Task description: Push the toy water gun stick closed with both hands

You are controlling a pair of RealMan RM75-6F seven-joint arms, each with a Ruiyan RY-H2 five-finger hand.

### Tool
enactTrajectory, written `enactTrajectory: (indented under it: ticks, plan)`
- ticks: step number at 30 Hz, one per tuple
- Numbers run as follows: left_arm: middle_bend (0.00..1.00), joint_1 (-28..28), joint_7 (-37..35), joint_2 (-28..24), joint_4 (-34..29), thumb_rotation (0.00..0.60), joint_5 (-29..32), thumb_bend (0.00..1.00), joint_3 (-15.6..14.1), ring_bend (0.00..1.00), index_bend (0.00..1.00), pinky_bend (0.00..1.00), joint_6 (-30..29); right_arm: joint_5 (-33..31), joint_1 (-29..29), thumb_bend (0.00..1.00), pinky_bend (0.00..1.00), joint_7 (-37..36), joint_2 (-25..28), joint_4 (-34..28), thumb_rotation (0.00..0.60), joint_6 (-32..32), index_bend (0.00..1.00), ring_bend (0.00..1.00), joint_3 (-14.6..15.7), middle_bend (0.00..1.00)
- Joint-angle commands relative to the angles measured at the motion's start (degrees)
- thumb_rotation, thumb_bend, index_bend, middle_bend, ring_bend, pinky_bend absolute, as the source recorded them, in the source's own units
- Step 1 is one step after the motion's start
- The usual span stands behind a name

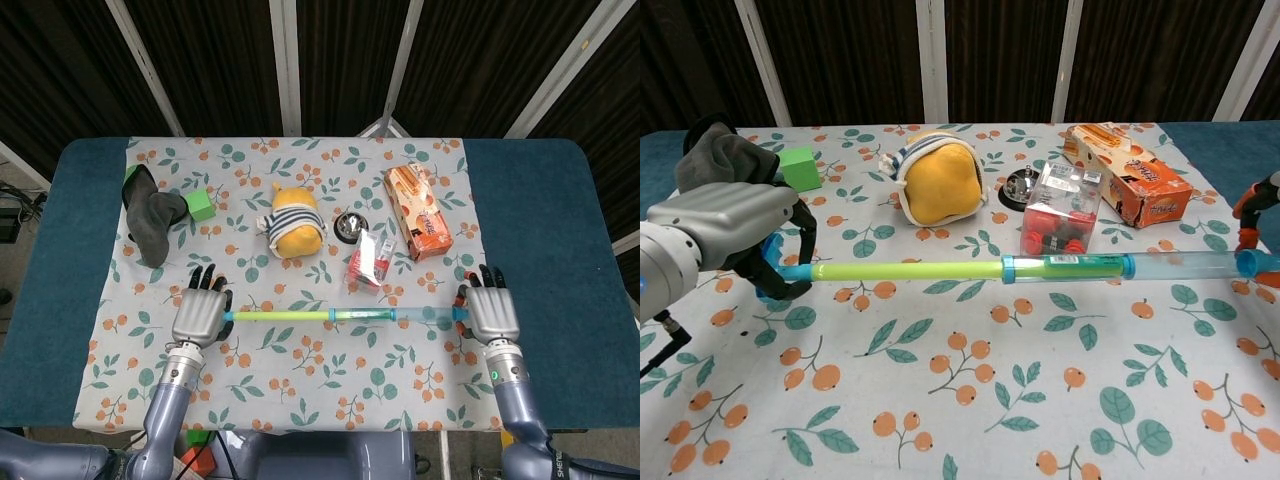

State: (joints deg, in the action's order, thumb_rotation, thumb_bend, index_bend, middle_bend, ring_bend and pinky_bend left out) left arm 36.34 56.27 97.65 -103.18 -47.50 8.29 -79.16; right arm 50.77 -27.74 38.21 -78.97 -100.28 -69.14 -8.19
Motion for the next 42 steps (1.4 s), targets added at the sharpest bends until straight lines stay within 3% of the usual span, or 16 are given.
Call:
enactTrajectory:
  ticks: [1,20,42]
  plan:
    - [0.22,0.2,0.2,0.2,-0.2,0.600,0.1,0.54,0.2,0.00,0.60,0.04,-0.1,-0.4,-0.8,0.32,0.00,1.6,-0.9,-1.5,0.600,-0.8,0.63,0.00,-0.3,0.22]
    - [0.22,2.4,1.6,5.3,0.1,0.600,1.4,0.54,2.2,0.00,0.60,0.04,-1.2,0.2,-2.2,0.32,0.00,6.0,-2.3,-7.5,0.600,-4.0,0.63,0.00,0.8,0.22]
    - [0.21,3.3,1.6,9.5,0.0,0.600,2.3,0.53,2.9,0.00,0.58,0.04,-2.9,0.7,-2.1,0.32,0.00,4.6,-2.3,-7.9,0.600,-4.2,0.63,0.00,1.9,0.22]
